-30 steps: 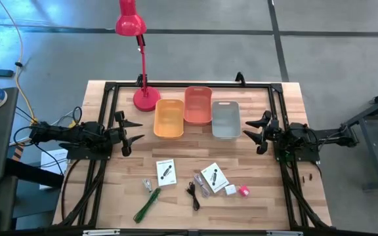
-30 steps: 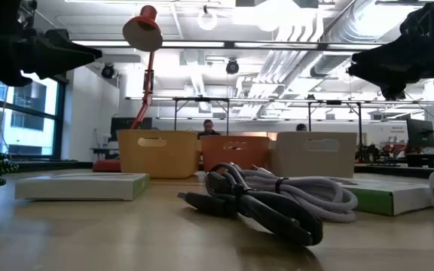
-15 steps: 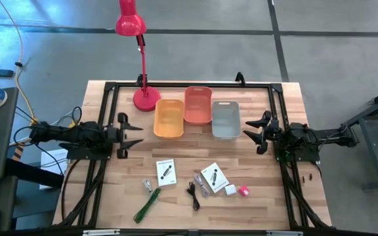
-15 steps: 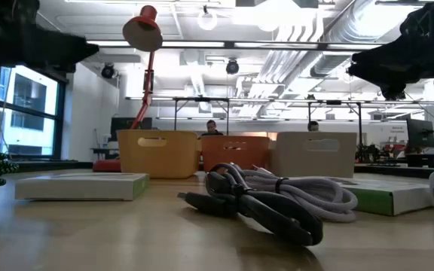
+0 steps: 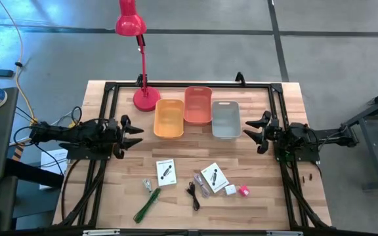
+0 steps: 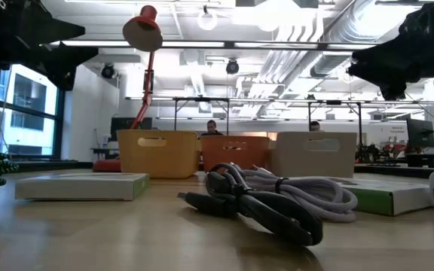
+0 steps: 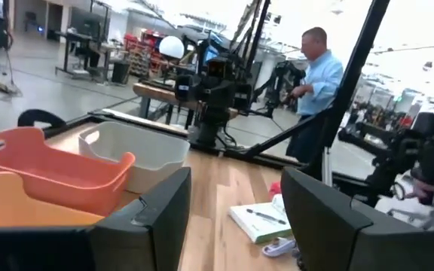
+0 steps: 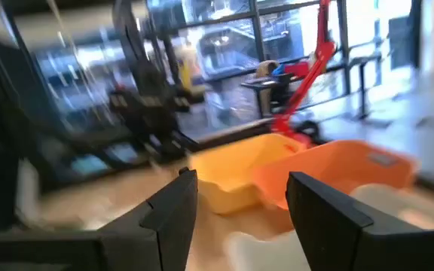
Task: Pick and place items into bin
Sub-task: Put the pink charger adaptor into the gray bin
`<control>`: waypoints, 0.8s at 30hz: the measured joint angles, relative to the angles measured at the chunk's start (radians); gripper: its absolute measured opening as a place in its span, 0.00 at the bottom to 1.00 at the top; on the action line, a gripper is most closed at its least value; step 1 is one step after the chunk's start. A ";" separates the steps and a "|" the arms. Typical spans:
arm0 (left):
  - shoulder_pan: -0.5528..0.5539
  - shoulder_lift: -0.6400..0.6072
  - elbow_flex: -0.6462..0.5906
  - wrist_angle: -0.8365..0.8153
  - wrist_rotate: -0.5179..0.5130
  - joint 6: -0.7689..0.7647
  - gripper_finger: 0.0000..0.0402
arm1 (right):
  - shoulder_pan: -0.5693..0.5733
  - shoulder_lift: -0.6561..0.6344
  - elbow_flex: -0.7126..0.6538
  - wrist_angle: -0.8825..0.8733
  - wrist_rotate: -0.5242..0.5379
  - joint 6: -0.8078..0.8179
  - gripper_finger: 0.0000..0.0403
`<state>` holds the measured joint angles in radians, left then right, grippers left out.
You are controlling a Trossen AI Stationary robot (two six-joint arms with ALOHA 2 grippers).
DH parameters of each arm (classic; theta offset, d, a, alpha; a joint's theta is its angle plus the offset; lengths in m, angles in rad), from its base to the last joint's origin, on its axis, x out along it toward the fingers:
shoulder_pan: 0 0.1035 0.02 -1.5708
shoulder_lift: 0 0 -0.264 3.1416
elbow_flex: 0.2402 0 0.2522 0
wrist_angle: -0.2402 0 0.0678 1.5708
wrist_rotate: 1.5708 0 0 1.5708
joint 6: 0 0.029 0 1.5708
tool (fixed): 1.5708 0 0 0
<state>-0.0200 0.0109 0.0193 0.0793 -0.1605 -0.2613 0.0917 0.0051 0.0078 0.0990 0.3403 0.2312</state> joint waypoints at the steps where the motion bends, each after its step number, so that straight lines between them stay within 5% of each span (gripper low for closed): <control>1: 0.000 0.000 0.000 0.000 0.001 -0.025 0.48 | 0.000 0.000 0.000 0.020 -0.003 0.071 0.48; 6: 0.000 0.000 0.000 0.000 0.032 -0.131 0.48 | 0.000 0.000 0.001 0.152 -0.004 0.404 0.48; 13: 0.000 0.000 0.000 0.000 -0.060 -0.136 0.48 | 0.000 0.000 0.019 0.189 -0.011 0.531 0.48; 18: 0.000 0.000 0.000 -0.014 -0.136 -0.155 0.48 | -0.008 0.000 0.019 0.233 0.164 0.624 0.48; 20: 0.000 0.000 0.000 -0.013 -0.055 -0.212 0.48 | -0.008 0.002 0.019 0.272 0.139 0.659 0.48; 24: -0.001 0.004 0.000 0.034 0.188 -0.280 0.48 | 0.004 0.053 0.022 0.360 -0.076 0.727 0.48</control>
<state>-0.0208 0.0149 0.0193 0.1134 0.0274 -0.5414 0.0960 0.0581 0.0295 0.4590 0.2643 0.9581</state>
